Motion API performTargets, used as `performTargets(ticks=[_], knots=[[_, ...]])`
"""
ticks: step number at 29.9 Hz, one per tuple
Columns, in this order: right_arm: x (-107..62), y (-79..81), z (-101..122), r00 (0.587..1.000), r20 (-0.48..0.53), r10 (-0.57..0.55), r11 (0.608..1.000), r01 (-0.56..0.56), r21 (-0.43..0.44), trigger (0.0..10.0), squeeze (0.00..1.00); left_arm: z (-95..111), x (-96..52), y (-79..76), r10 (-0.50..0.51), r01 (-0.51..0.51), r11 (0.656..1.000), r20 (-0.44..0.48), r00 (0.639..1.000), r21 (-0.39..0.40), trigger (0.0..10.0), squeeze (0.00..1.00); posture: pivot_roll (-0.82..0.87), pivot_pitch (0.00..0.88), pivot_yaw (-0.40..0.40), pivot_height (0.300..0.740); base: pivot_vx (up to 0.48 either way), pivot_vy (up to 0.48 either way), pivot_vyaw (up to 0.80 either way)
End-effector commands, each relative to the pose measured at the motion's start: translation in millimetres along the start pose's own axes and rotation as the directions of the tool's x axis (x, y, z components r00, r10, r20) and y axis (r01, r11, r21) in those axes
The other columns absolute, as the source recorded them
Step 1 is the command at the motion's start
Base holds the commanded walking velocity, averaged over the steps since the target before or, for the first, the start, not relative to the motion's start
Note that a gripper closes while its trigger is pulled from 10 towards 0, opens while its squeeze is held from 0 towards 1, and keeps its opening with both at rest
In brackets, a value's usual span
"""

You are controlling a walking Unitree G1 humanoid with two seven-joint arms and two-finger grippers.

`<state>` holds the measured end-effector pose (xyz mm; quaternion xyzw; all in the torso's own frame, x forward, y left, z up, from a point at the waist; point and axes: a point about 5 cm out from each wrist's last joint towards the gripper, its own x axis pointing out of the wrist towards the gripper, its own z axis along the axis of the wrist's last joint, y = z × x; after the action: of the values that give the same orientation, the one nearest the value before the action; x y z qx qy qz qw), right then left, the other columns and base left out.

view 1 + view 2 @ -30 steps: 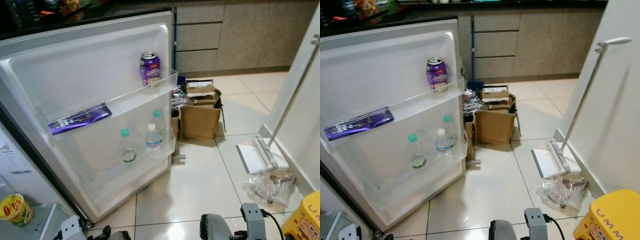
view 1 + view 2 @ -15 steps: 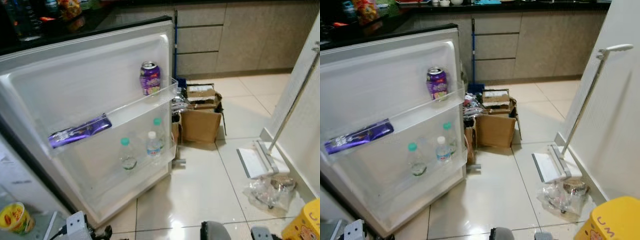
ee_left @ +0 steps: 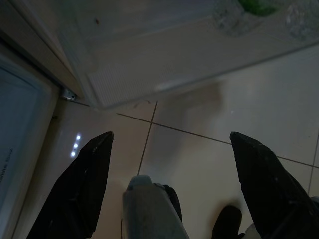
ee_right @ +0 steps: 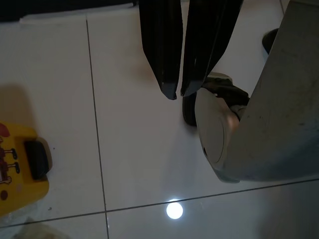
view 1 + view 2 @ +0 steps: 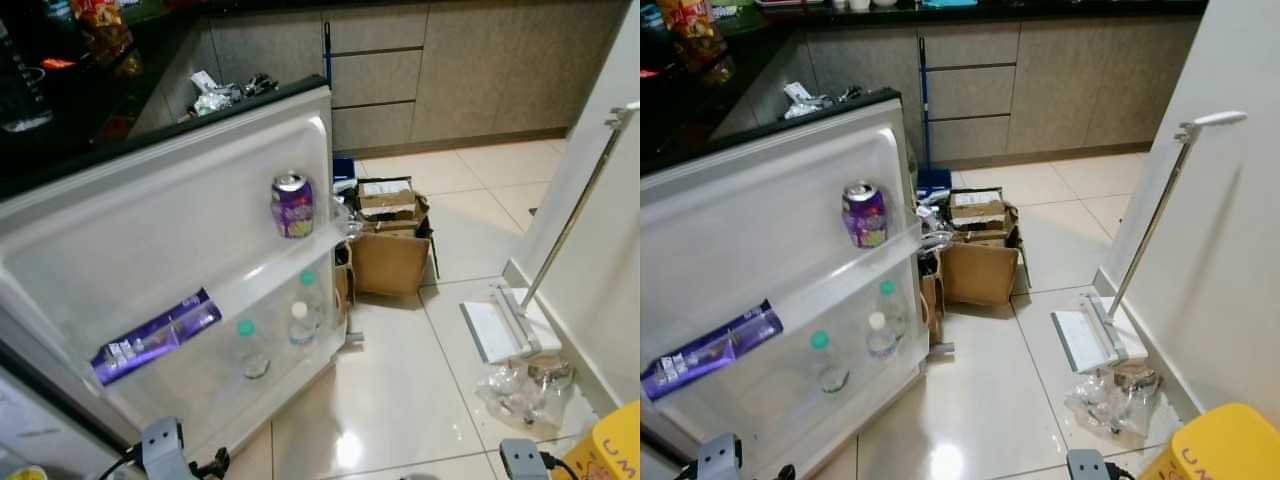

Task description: Restocking fridge

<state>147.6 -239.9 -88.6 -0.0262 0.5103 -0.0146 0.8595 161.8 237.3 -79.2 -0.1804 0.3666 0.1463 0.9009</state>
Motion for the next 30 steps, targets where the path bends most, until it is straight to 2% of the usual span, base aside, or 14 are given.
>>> performTargets(ticks=[1,6,10,14,18,19,21,25,30], knots=[[-0.9,-1.9,-4.9,1.0,-0.018,-0.011,1.0,0.011,0.005,10.0,0.0,-5.3,-1.6,2.0,0.012,-0.012,1.0,-0.025,1.0,0.004,10.0,0.0,-0.12,0.0,-0.003,0.657,0.0,0.0,0.0],[-1.5,-3.3,-6.4,1.0,-0.018,-0.014,1.0,0.014,0.003,10.0,0.0,-5.6,-1.5,1.8,0.013,-0.013,1.0,-0.03,0.999,0.005,10.0,0.0,-0.12,0.0,-0.003,0.657,0.0,0.0,0.0],[-1.5,-4.3,-5.0,1.0,-0.014,-0.013,1.0,0.013,-0.001,10.0,0.0,-8.9,-1.2,1.8,0.028,-0.029,1.0,-0.068,0.997,-0.007,10.0,0.0,-0.12,0.0,-0.004,0.657,0.0,0.0,0.0],[-1.3,-4.5,-3.1,1.0,-0.008,-0.012,1.0,0.012,-0.002,10.0,0.0,-11.8,-1.2,1.4,0.037,-0.037,0.999,-0.1,0.994,0.003,10.0,0.0,-0.12,0.0,-0.005,0.657,-0.472,0.0,0.0],[-0.9,-3.9,-0.9,1.0,-0.001,-0.007,1.0,0.007,-0.002,10.0,0.0,-12.4,-1.3,0.0,0.031,-0.026,0.998,-0.099,0.995,0.054,10.0,0.0,-0.11,0.0,-0.006,0.657,-0.48,0.0,0.0],[-0.6,-2.9,0.2,1.0,0.002,-0.002,1.0,0.002,0.001,10.0,0.0,-12.5,-1.7,-0.3,0.023,-0.022,1.0,-0.083,0.996,0.014,10.0,0.0,-0.11,0.0,-0.005,0.657,0.0,0.0,0.0],[-0.5,-2.7,0.4,1.0,0.002,-0.001,1.0,0.001,0.002,10.0,0.0,-12.5,-1.8,-0.3,0.021,-0.021,1.0,-0.078,0.997,0.0,10.0,0.0,-0.11,0.0,-0.005,0.657,0.0,0.0,0.0],[-0.3,-2.2,1.4,1.0,0.006,0.002,1.0,-0.002,0.002,10.0,0.0,-15.4,-2.4,0.5,0.034,-0.03,0.999,-0.103,0.994,0.044,10.0,0.0,-0.12,0.0,-0.002,0.657,0.0,0.0,0.0],[-0.2,-0.6,3.8,0.999,0.025,0.033,0.999,-0.034,0.028,10.0,0.0,-15.0,-2.3,0.6,0.035,-0.03,0.998,-0.105,0.994,0.056,10.0,0.0,-0.12,0.0,-0.001,0.662,0.0,0.0,0.0]])
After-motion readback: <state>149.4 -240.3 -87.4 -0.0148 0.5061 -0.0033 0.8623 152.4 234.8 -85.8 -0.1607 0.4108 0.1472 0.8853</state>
